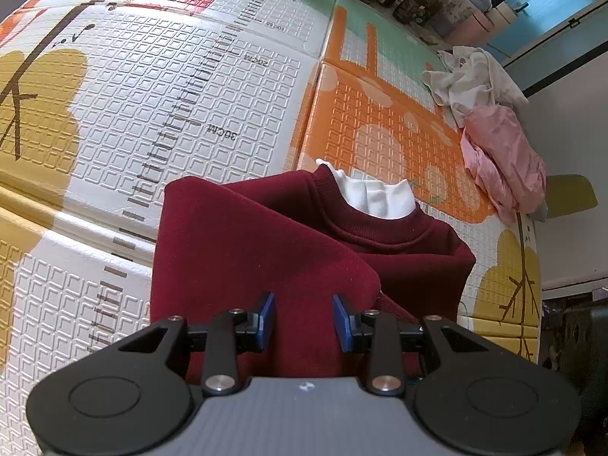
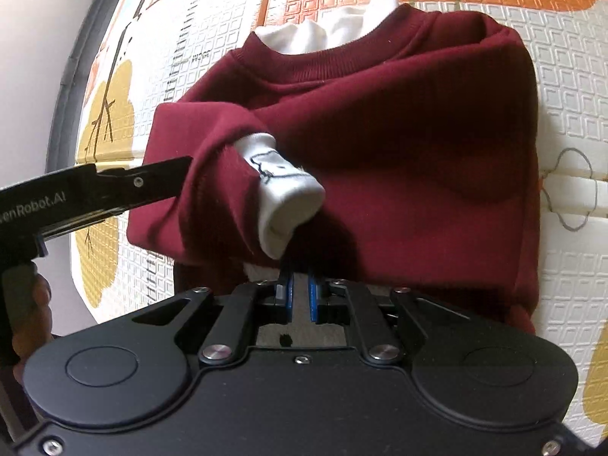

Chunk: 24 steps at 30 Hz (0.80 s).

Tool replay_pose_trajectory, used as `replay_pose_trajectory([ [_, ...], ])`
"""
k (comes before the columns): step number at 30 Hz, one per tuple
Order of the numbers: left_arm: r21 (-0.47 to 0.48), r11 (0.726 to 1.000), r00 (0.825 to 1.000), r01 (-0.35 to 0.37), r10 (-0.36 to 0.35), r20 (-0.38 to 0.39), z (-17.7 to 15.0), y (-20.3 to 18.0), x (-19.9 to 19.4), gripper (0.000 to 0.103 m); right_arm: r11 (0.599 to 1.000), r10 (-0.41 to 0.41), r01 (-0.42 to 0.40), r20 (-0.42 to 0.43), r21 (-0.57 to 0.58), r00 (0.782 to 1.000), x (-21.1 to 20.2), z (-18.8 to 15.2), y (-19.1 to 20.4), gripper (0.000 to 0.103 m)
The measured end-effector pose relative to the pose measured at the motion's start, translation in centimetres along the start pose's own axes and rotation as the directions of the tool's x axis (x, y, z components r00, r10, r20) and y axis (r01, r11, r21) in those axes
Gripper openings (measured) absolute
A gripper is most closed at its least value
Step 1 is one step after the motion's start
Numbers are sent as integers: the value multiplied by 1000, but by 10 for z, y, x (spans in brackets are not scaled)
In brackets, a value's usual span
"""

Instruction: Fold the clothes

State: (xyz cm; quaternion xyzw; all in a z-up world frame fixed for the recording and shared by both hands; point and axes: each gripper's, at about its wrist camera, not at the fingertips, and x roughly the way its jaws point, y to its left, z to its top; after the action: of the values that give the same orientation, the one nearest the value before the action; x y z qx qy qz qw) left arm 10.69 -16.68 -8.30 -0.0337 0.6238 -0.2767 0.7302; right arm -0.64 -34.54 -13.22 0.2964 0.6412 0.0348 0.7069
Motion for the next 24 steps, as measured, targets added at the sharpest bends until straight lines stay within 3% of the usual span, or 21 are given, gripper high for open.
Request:
replay_pose_trajectory([
  [5,35,999,1000,-7,6,18,-3,-4,-12,39,999,-42,44,96,-21,994,-32,-2,-2,12],
  [6,46,999,1000,-13,12,24,-3,-5,-15,40,999,-37,40,115,-25,993,-39,-2,-2,17],
  [12,103,994,998,-45,40,51,-7,-13,-26,46,999,33,-28,198,-27,980,-66,2,7,24],
  [18,125,990,997,-60,53,51,-10,-12,-29,49,991,120,-130,217,31,969,-59,6,1,32],
  [24,114,990,997,-78,74,38,-13,-2,-28,50,972,182,-207,204,110,962,-36,12,-9,32],
])
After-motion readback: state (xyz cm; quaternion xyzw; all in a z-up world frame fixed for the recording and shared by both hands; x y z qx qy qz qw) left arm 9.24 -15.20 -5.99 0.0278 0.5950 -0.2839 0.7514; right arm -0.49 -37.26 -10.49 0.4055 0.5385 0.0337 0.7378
